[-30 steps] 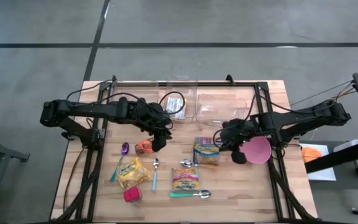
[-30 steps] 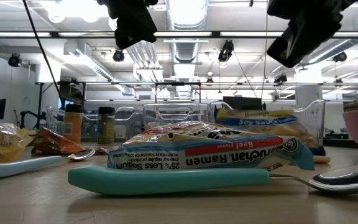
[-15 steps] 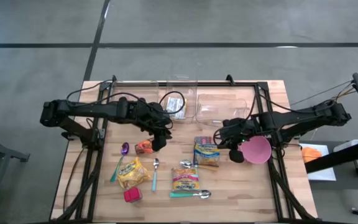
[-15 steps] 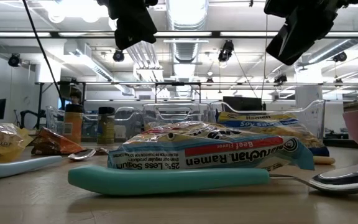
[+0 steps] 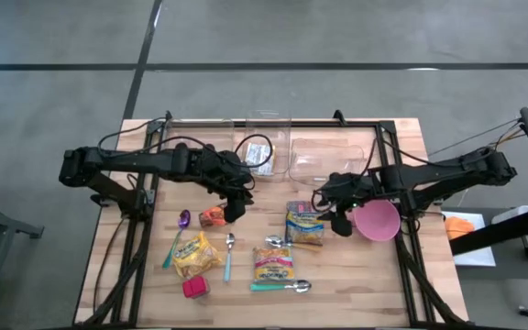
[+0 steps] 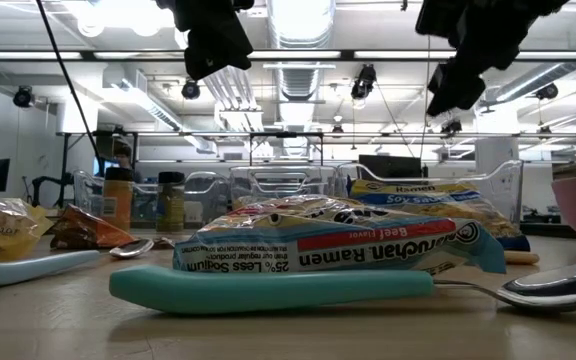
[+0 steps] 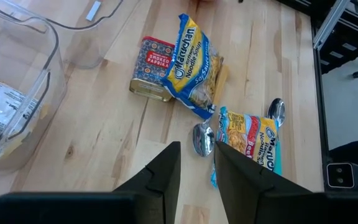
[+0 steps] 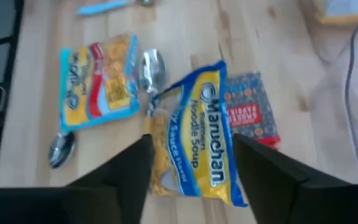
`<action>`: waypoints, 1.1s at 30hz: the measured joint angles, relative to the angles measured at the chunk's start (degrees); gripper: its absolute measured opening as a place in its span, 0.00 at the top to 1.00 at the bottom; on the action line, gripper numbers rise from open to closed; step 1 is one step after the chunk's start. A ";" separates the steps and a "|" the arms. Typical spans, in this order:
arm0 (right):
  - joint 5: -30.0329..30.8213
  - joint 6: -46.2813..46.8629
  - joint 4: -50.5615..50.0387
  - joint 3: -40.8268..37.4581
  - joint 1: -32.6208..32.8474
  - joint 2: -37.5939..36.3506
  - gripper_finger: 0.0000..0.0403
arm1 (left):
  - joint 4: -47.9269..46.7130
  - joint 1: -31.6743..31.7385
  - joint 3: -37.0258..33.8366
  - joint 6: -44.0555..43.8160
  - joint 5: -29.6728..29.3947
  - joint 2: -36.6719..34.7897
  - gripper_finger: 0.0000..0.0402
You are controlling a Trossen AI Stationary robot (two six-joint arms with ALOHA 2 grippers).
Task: Pick & Place Food Item
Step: Put the blue noodle pack into the middle transparent bin
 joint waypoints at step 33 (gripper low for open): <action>-6.09 -1.48 0.11 2.03 -5.49 22.24 0.34 | -1.07 -0.07 0.00 -0.05 1.91 0.00 0.74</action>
